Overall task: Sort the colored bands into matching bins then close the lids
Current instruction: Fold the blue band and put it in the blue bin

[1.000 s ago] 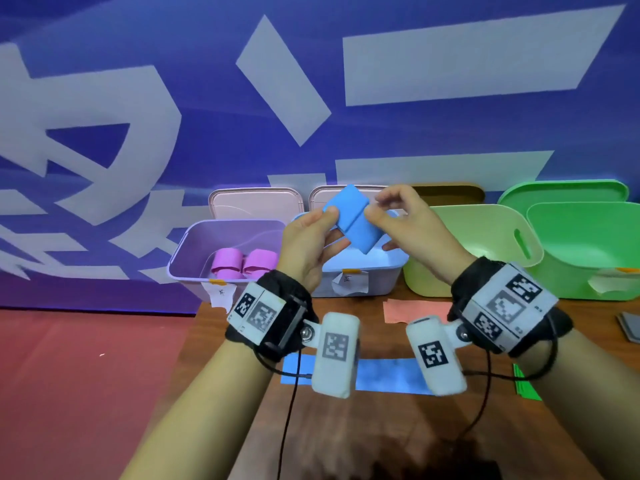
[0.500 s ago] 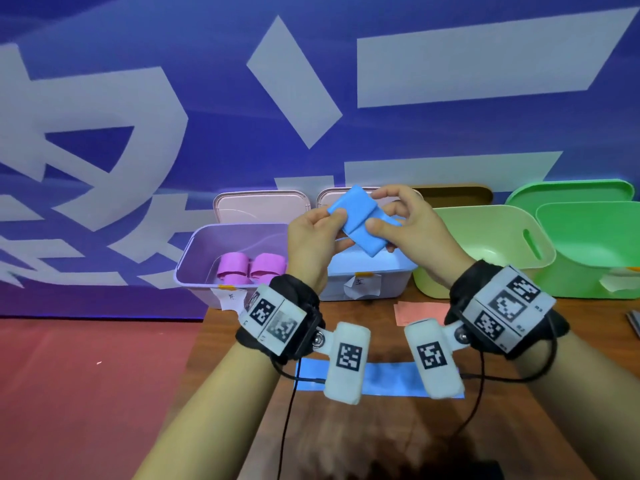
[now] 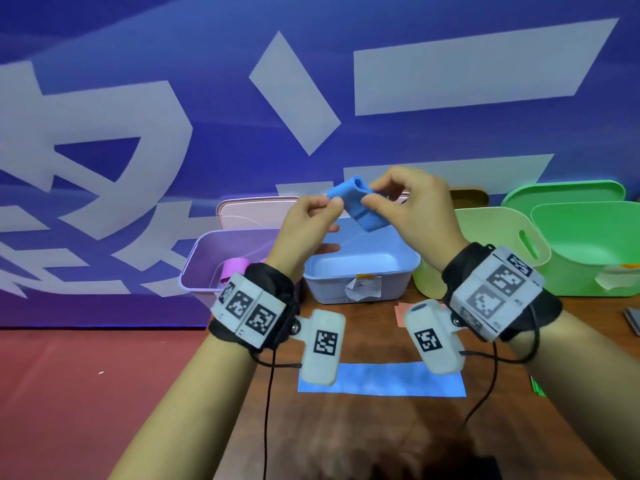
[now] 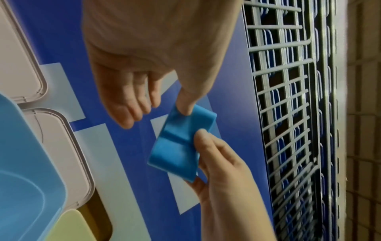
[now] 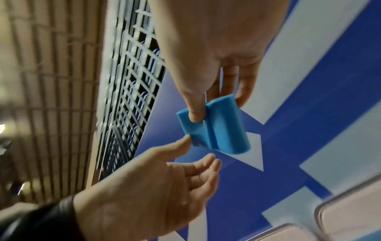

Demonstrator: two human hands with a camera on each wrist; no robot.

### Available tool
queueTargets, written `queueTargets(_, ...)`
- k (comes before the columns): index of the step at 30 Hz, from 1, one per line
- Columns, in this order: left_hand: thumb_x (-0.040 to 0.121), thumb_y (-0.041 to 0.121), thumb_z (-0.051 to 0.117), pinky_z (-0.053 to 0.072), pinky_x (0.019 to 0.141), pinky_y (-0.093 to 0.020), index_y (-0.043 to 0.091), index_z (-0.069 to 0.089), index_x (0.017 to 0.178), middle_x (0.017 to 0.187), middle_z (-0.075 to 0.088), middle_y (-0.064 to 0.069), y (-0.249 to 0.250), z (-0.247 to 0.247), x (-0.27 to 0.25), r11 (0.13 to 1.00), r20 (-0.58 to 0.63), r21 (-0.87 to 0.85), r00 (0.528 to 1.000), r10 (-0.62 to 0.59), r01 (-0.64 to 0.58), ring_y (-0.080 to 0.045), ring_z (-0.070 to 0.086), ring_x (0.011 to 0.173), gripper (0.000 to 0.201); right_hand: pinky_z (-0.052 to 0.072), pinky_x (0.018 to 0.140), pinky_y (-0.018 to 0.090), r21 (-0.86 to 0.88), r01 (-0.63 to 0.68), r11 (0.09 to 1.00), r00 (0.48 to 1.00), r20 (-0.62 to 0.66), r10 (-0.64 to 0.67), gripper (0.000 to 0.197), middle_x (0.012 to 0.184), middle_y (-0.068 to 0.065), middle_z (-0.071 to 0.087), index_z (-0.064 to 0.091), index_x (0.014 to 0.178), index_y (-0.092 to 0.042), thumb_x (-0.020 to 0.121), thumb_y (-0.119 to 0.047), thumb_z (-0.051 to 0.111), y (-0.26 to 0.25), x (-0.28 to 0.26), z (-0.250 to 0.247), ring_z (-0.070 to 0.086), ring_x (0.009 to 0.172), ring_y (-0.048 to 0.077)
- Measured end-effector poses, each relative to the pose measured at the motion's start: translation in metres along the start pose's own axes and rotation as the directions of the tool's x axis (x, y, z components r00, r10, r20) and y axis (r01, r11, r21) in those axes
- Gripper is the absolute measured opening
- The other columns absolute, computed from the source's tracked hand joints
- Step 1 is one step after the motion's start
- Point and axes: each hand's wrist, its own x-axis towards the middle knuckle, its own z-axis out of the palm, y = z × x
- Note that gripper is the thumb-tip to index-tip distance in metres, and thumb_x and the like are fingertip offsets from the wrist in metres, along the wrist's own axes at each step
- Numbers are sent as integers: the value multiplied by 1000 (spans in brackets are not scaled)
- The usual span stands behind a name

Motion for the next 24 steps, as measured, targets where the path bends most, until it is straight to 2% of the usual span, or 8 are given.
queueTargets(3, 90, 65, 31, 46, 52, -21, 19, 63, 95, 83, 68, 7, 9, -12, 0, 972, 180, -73, 961, -209, 225, -8, 57, 65, 57, 41, 56, 32, -232, 230, 945, 971, -9, -239, 16, 71, -5, 59, 66, 75, -13, 77, -29, 65, -1, 1, -1, 44, 74, 15)
queueTargets(5, 87, 71, 30, 39, 47, -18, 20, 67, 90, 77, 69, 7, 10, -15, 1, 945, 219, -154, 943, -251, 288, -6, 52, 55, 63, 40, 52, 31, -286, 318, 904, 944, 4, -330, 17, 72, -2, 61, 67, 75, -14, 77, -31, 64, -1, 1, 0, 44, 75, 15)
queueTargets(8, 89, 53, 50, 33, 39, -13, 22, 66, 86, 68, 68, 9, 9, -13, 2, 961, 127, -130, 965, -229, 245, -2, 46, 46, 34, 36, 50, 25, -307, 434, 847, 898, 70, -434, 21, 72, -1, 62, 67, 75, -13, 77, -33, 60, 0, -2, 3, 40, 78, 14)
queueTargets(11, 88, 24, 60, 28, 37, -14, 18, 59, 79, 52, 49, 8, 6, -13, 6, 972, 30, -109, 978, -209, 211, -2, 42, 42, 11, 33, 57, 23, -313, 460, 831, 888, 173, -426, 19, 79, -1, 63, 68, 79, -14, 74, -32, 66, 9, -4, 4, 38, 80, 11)
queueTargets(14, 87, 13, 59, 29, 43, -13, 16, 58, 77, 61, 46, 4, 3, -16, 5, 994, 2, 56, 995, -95, 95, -4, 41, 49, 10, 33, 71, 17, -99, 297, 950, 932, 246, -266, 19, 94, -8, 54, 66, 91, -20, 74, -29, 71, 15, -8, 3, 38, 87, 8)
queueTargets(17, 86, 5, 58, 33, 45, -11, 15, 60, 72, 58, 51, 6, 1, -20, 5, 977, 39, 205, 998, 57, -64, 0, 43, 46, 18, 38, 79, 11, 146, -71, 987, 980, 196, 41, 20, 104, -10, 52, 57, 102, -29, 84, -25, 66, 14, -8, 3, 49, 96, 11)
queueTargets(21, 80, 13, 62, 40, 65, -26, 22, 58, 68, 72, 58, -7, 1, -18, 10, 911, 137, 349, 974, 182, -219, -17, 51, 67, 15, 50, 85, 25, 347, -551, 759, 815, 418, 401, 30, 104, -6, 58, 52, 121, -19, 92, -24, 56, 19, -4, 5, 57, 99, 10)
queueTargets(24, 85, 5, 60, 40, 67, -28, 25, 54, 66, 72, 57, -7, -2, -19, 17, 840, 179, 471, 961, 211, -271, -18, 50, 70, 28, 53, 73, 17, 433, -582, 689, 794, 483, 368, 22, 97, -6, 64, 57, 114, -19, 92, -14, 55, 22, -7, 6, 62, 86, 4)
